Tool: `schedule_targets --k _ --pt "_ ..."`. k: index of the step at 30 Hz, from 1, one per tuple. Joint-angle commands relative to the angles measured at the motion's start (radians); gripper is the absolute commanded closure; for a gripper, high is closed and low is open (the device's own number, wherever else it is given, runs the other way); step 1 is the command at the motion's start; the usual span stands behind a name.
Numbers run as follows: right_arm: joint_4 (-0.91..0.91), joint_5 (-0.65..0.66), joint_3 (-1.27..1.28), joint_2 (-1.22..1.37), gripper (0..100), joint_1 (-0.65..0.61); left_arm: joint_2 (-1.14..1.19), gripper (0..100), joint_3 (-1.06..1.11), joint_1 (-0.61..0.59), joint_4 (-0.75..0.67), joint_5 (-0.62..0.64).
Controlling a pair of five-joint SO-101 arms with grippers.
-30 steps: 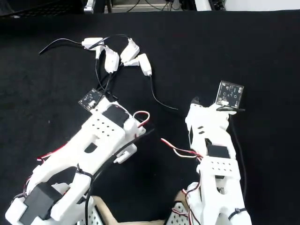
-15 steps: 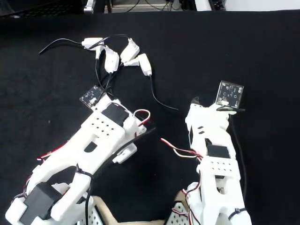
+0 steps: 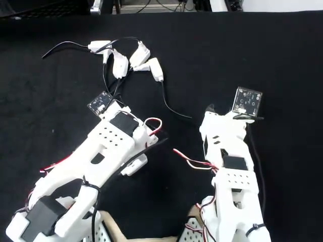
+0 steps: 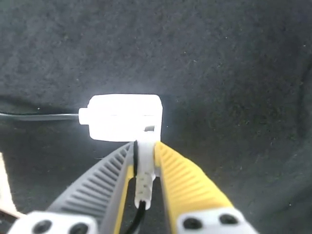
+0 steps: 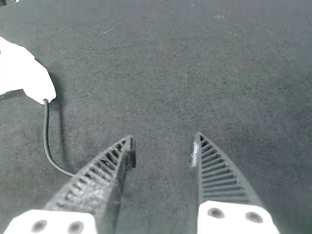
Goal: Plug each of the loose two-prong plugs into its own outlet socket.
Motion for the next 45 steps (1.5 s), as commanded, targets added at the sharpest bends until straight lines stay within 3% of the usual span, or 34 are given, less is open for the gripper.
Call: schedule_targets --k 1,9,45 --pt "-0.011 0.0 -0.002 -0.008 80.1 -0.014 -0.005 97 -0.004 -0.013 -0.011 -0.009" --pt "-0.011 0.0 -0.002 -0.008 80.1 -0.014 -0.005 97 0.047 -0.067 -0.117 -0.014" --pt "-0.011 0.0 -0.005 -0.01 80.1 -0.014 -0.012 97 0.022 -0.033 -0.043 -0.054"
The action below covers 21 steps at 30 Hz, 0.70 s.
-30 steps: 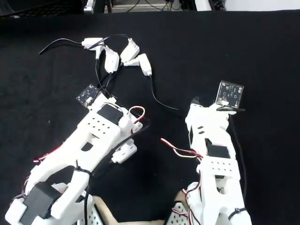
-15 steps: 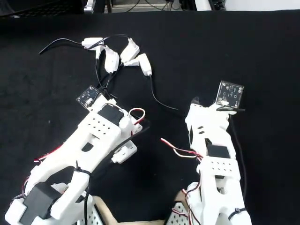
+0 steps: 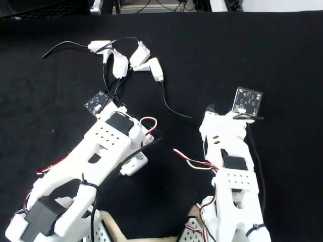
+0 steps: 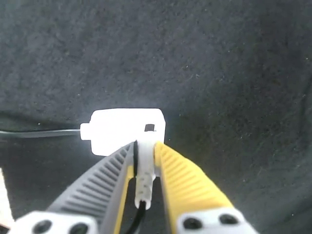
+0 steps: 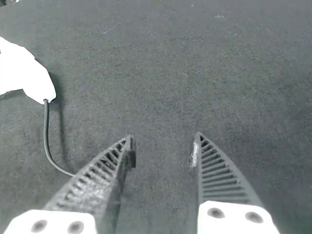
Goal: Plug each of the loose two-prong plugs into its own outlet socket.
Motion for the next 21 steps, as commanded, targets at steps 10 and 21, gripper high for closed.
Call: schedule_targets --k 10,21 --pt "-0.009 0.0 -0.007 -0.01 80.1 -0.014 -0.017 97 -0.031 0.064 0.021 -0.008" --pt "-0.009 0.0 -0.005 -0.01 80.1 -0.014 -0.006 97 -0.002 0.054 0.02 -0.008"
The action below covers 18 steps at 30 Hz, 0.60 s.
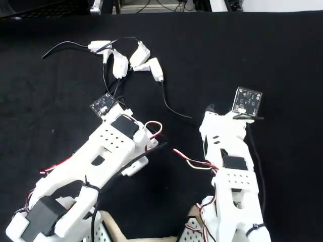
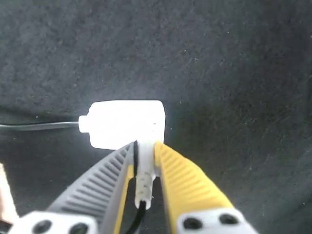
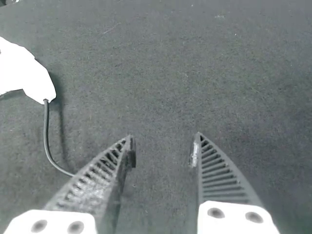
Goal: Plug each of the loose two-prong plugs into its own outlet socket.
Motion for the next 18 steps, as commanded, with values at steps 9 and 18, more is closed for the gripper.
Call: schedule_targets --k 9,18 --pt "-0.009 0.0 -0.005 -0.01 80.1 -0.014 -0.005 97 0.035 -0.015 0.014 -0.043" --pt "-0.009 0.0 -0.004 -0.01 80.1 -0.012 0.064 97 0.039 -0.013 0.005 -0.044"
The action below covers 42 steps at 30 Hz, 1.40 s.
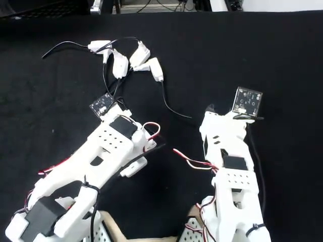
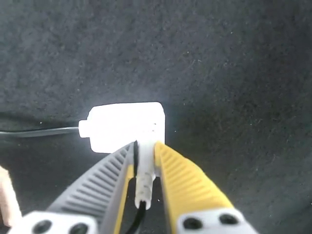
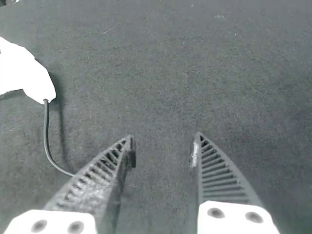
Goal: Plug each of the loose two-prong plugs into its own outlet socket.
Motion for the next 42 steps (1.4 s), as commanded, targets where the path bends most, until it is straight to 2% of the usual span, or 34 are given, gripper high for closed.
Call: schedule_targets --k 1,9,15,22,29,32,38,40,42 --pt "-0.009 0.0 -0.004 -0.01 80.1 -0.012 0.072 97 -0.004 -0.004 0.005 -0.009" --pt "-0.009 0.0 -0.004 -0.01 80.1 -0.012 0.278 97 -0.113 -0.013 0.038 0.018" --pt "-0.009 0.0 -0.004 -0.01 80.1 -0.011 0.315 97 -0.196 -0.013 0.157 0.029" --pt "-0.009 0.0 -0.005 -0.01 80.1 -0.009 0.358 97 -0.196 -0.036 0.16 0.021" --pt "0.026 0.0 -0.016 -0.01 79.8 -0.012 0.42 95 -0.223 -0.045 0.158 -0.163" --pt "0.057 0.0 -0.036 -0.007 79.8 -0.011 0.437 84 -0.228 -0.038 0.166 -0.167" --pt "0.055 0.0 -0.036 -0.007 79.8 -0.011 0.442 49 -0.223 -0.035 0.17 -0.166" --pt "0.054 0.0 -0.036 -0.005 79.8 -0.012 0.442 42 -0.245 -0.035 0.216 -0.166" --pt "0.052 0.002 -0.036 -0.005 79.8 -0.012 0.442 40 -0.289 -0.041 0.281 -0.166"
